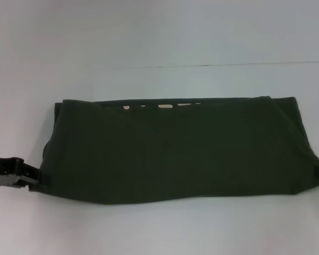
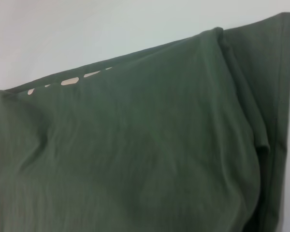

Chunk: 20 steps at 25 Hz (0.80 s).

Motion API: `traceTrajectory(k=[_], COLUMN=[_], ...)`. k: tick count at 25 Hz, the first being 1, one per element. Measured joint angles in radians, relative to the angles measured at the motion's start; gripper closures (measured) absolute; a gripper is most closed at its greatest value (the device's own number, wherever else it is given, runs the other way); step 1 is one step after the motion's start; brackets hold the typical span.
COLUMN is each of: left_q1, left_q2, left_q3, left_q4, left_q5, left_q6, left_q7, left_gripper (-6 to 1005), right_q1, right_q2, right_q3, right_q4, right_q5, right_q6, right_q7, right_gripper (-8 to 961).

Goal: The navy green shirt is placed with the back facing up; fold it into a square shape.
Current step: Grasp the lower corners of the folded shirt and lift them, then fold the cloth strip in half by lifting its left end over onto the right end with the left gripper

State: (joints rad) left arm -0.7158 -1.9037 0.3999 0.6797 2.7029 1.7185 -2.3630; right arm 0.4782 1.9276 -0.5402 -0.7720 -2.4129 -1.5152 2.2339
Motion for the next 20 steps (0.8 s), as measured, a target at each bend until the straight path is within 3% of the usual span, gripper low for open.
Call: traceTrajectory(k=[2, 5, 12, 16, 20], left_q1=[0.002, 0.005, 0.004, -0.011, -0.019], left_q2=[0.000, 0.003, 0.022, 0.045, 0.059], left_q3=[-0.001, -0.004, -0.041, -0.129, -0.198], left_q4=[0.007, 0.021, 0.055, 0.065, 0.060], left_q5=[0.011, 0.019, 0.019, 0.002, -0.092], left_q6=[0.006, 0.020, 0.052, 0.064, 0.068], left_q7=[-0.003, -0.009, -0.014, 0.005, 0.050], left_gripper=[867, 740, 487, 305, 170], right_q1=[0.005, 0.015, 0.034, 0.046, 0.055], right_q2=[-0.002, -0.013, -0.038, -0.040, -0.042], right_q3=[-0.001, -0.001, 0.014, 0.079, 0.127], right_q4=[-0.001, -0.007, -0.014, -0.058, -0.079], right_q5=[0.000, 0.004, 0.005, 0.017, 0.101], right_q6=[0.001, 0.004, 0.002, -0.022, -0.025], right_q7=[-0.002, -0.007, 0.004, 0.004, -0.036], right_gripper=[848, 646, 488, 397, 229])
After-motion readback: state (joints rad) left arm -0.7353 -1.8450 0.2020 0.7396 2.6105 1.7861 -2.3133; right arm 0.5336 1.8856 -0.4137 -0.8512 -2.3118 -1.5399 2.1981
